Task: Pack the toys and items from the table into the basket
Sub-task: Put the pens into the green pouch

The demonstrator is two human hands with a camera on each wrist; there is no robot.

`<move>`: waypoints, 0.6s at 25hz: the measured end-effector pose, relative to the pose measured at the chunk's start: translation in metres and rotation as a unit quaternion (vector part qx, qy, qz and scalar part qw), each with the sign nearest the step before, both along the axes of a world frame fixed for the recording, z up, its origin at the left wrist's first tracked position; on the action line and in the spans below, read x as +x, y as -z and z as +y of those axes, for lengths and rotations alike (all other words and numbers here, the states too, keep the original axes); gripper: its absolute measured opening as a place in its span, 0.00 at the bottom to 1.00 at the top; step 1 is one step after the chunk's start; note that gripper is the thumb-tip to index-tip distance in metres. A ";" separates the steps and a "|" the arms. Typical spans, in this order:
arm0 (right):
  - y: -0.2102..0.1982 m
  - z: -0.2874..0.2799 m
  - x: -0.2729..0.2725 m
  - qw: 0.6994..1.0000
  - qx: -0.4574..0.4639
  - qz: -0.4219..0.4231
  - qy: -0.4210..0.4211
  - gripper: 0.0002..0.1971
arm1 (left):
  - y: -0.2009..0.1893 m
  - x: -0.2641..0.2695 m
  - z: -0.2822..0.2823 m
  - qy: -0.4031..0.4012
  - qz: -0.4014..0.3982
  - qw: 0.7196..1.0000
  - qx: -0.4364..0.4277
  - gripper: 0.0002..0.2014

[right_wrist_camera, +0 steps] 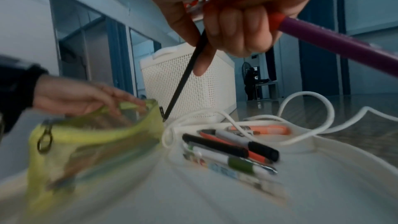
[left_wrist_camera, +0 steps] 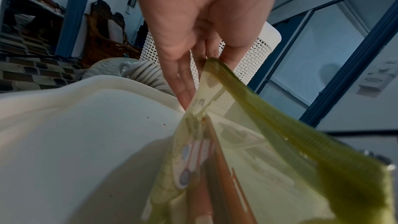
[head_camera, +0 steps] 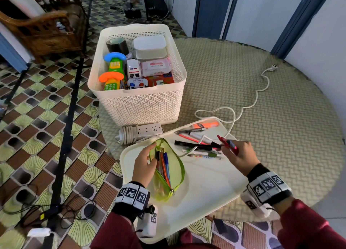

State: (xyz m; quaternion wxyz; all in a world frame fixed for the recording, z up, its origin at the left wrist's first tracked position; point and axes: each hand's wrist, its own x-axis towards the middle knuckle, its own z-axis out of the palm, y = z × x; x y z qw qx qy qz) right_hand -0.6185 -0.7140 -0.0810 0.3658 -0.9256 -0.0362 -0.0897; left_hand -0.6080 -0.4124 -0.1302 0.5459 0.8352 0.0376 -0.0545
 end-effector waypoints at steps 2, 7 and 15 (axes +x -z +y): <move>-0.005 0.015 0.003 1.000 0.009 -0.005 -0.028 0.13 | 0.000 -0.001 -0.001 -0.004 0.004 1.000 -0.008 0.26; 0.004 0.069 0.006 0.962 -0.210 0.138 -0.109 0.12 | -0.003 -0.004 -0.003 -0.021 0.045 0.998 -0.033 0.28; -0.001 0.123 0.025 0.955 0.235 0.175 -0.037 0.11 | -0.003 -0.008 0.012 0.014 0.098 0.991 -0.093 0.34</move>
